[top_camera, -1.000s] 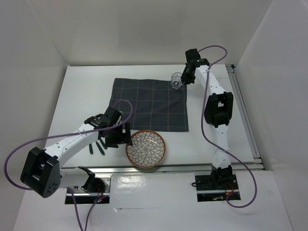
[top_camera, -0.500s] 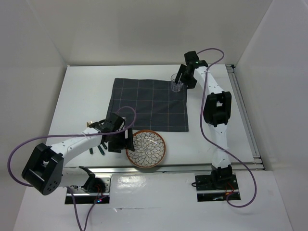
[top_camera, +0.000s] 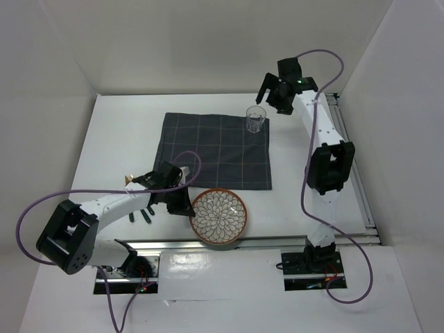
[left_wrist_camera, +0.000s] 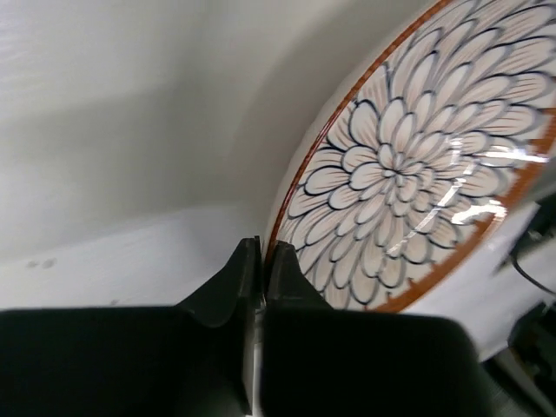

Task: Set the dinner table for one person

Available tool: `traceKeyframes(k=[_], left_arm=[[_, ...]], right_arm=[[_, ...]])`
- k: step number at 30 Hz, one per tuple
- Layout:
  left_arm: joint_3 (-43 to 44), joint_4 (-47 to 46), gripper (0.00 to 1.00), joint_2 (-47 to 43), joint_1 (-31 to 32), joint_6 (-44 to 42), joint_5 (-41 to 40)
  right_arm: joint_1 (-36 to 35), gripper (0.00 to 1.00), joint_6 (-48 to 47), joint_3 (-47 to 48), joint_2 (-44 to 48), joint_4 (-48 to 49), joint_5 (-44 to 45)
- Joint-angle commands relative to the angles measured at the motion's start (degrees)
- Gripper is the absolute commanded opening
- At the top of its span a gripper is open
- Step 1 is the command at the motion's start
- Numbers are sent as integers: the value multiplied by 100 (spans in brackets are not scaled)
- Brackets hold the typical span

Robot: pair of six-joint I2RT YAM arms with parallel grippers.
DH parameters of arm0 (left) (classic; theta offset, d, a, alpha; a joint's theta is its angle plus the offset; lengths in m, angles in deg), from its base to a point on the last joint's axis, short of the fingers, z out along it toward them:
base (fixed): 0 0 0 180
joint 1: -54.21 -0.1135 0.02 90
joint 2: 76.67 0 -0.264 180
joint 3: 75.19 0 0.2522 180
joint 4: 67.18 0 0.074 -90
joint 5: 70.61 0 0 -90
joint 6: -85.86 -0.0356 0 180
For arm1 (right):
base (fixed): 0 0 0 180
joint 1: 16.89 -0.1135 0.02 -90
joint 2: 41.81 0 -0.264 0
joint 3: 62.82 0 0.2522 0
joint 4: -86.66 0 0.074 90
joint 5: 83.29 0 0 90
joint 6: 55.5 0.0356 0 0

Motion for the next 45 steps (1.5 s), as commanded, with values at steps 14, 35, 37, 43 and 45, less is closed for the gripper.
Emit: traceKeyframes(k=[14,35,37,43,45], left_arm=[[2012,1001,0,-525,48,-573,523],[4852,-227,0,2768,-1797,526,461],[4853,-176,0,2980,-1798,526,462],[4747,-387,0,3376,-1798,579,260],[4870,-194,8,3596,-1798,579,190]], right_arm=[[465,98,-495,-2164,3088,186,468],[791,99,-953,-3966,4523,-218,705],[791,99,-1005,-3966,4471,-218,705],[791,99,-1005,-4028,4409,-157,652],[791,99,-1005,-4028,4409,-157,652]])
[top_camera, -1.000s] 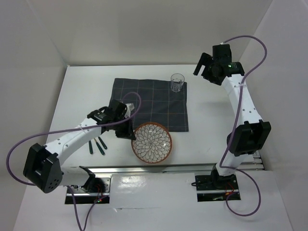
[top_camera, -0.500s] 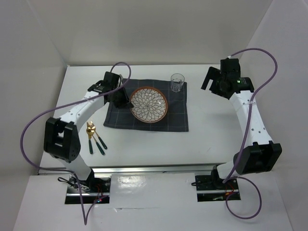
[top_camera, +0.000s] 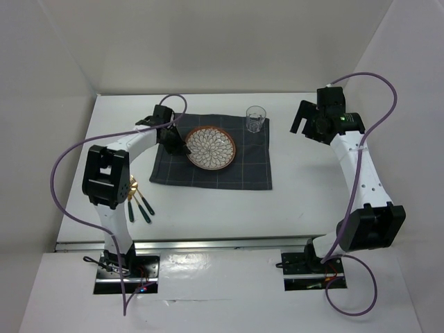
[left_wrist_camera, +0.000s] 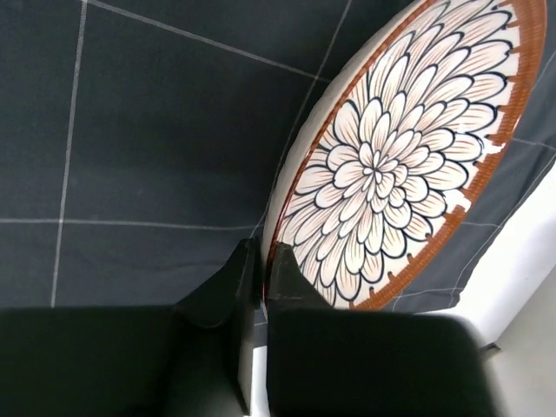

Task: Set the dinner table for one person

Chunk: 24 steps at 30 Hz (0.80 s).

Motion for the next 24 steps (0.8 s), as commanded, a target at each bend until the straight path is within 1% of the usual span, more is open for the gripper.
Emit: traceKeyframes(k=[1,2,3,4,5,6,7,8,9,11,12,13,15,16,17,18,19,20,21,22,24], left_arm=[[392,-362,15,121,29,227,312],[392,-213,21,122,29,175,242],[392,-212,36,122,29,174,84],[314,-116,48,35,29,104,-13],[226,-63,57,-36,82,104,-101],[225,-10,72,-97,82,34,-215],[225,86,81,-150,82,-36,-294],[286,191,84,-238,82,-89,-365],[399,462,95,-291,82,-159,-600],[479,754,100,-554,82,-239,-918],[480,903,100,-677,82,-239,-1267],[549,1244,100,-809,82,-239,-1480],[550,1667,91,-1220,82,-117,-1980],[550,1913,85,-1371,82,-3,-2566],[393,2263,80,-1538,82,190,-2772],[244,2389,72,-1705,82,270,-2887],[77,2503,69,-2046,-14,384,-2888],[-351,2600,66,-2223,-145,620,-2888],[-590,2749,66,-2390,-199,770,-2888],[-1080,2811,64,-2731,-199,920,-2888],[-1566,2873,64,-3050,-252,1263,-2836]], right_arm=[[46,99,-83,-15,96,-17,-1],[46,99,-83,-15,96,-17,-53],[46,99,-83,-15,96,-17,-54],[46,99,-83,-15,96,-17,-106],[46,99,-83,-15,96,-17,-107],[46,99,-83,-15,157,-17,-107],[46,99,-83,-15,158,-17,-159],[46,99,-83,-67,158,-17,-220],[46,99,-83,-68,158,35,-221],[46,99,-83,-68,158,36,-299],[46,99,-83,-68,158,36,-361],[46,99,-83,-68,158,88,-362],[46,99,-83,-68,211,149,-432],[46,99,-83,-68,211,150,-493],[46,99,-83,-68,211,150,-493],[46,99,-83,-68,211,202,-563],[46,99,-83,-120,211,203,-564],[46,99,-83,-120,211,272,-625],[46,99,-83,-120,211,334,-747],[46,99,-83,-190,211,335,-827],[46,99,-83,-244,211,387,-967]])
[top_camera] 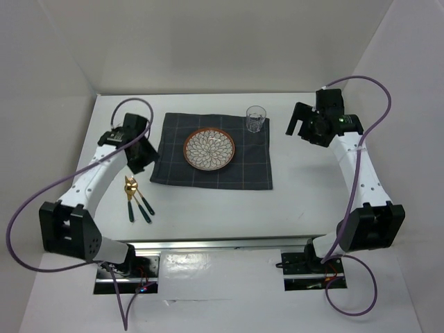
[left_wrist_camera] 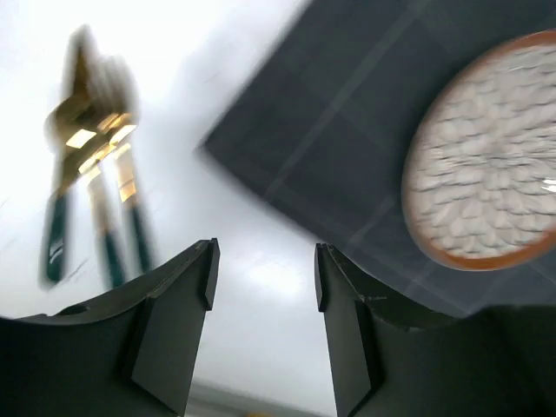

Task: Set the dinner table for one person

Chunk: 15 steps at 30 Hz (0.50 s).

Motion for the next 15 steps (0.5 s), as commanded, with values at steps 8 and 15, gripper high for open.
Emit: traceKeyframes(k=[8,15], left_arm=[[-2288,1041,53,-1160,-84,1744,-298],[-2781,805,53,-1275,-268,1946,-438]], right_arm=[[41,99,-133,-290,248,291,-407],[41,99,-133,-405,301,344,-591]])
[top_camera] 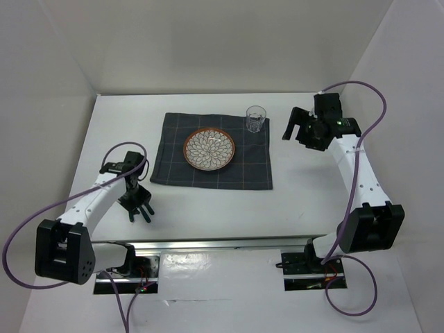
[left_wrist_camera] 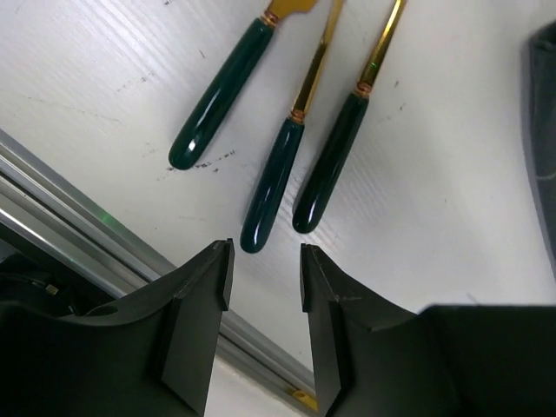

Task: Set the dinner table for one person

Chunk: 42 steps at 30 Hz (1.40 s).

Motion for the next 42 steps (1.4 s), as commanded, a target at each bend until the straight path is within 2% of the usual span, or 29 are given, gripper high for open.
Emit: traceKeyframes(k=[1,7,13,16,20,23,26,27,32,42], left_arm=[[-182,-155,53,47,-87,246,-209],[-349,-454,53,267,-140,264,-455],[-561,-1078,53,644,-201,96,-254],[-736,-1289,50,777,-201,43,-105],[-895,-1633,41,997,-333,43,116],[-614,-1345,29,1076,-333,43,38],[-228,-1001,11,699,-333,-35,-182],[-114,-765,0,585,-333,-36,-322],[764,-376,0,171,-158,-237,-753],[2690,-533,0,1312,1405,-1914,-1106]], right_arm=[[41,99,-94,-68,235,263,-161],[41,99,-94,-121,182,263,-266],[41,99,-41,-121,182,263,-266],[41,99,-41,-173,130,263,-266],[41,99,-41,-174,78,202,-266],[41,99,-41,-121,77,149,-205],[41,99,-41,-121,130,149,-152],[41,99,-41,-121,130,149,-152],[41,99,11,-60,78,149,-152],[41,99,11,-7,77,96,-152]])
